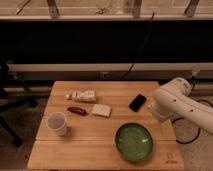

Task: Pick up the ceramic bowl

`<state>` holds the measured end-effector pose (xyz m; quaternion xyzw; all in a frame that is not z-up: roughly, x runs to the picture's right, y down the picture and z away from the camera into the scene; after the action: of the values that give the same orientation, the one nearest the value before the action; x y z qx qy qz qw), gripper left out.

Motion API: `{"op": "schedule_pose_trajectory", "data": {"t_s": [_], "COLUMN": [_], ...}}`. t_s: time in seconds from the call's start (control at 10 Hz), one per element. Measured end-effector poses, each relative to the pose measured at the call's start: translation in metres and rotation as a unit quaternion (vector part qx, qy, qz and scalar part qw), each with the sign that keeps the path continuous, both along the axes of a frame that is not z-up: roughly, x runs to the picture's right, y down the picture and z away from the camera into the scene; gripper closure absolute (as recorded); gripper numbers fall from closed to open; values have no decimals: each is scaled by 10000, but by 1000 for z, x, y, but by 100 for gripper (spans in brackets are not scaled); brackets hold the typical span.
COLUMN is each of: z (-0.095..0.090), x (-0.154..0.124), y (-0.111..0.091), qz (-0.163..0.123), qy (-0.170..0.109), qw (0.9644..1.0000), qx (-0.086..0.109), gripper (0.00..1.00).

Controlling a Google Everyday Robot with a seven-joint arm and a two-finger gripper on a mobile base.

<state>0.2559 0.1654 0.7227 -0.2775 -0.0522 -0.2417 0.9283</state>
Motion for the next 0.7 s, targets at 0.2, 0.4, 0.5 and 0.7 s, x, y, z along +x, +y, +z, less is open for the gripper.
{"op": "schedule_pose_trajectory", "data": {"t_s": [0.2, 0.4, 0.5, 0.7], "z": [3, 6, 7, 13], "x": [-5, -9, -11, -14], "y": [7, 11, 15, 27], "qz": [-527, -706, -956, -1297], "qy": [-362, -492, -661, -895], "qw": [9979, 9963, 9932, 9875], "qx": [-16, -7, -21, -82], "gripper": [20, 20, 20, 20]}}
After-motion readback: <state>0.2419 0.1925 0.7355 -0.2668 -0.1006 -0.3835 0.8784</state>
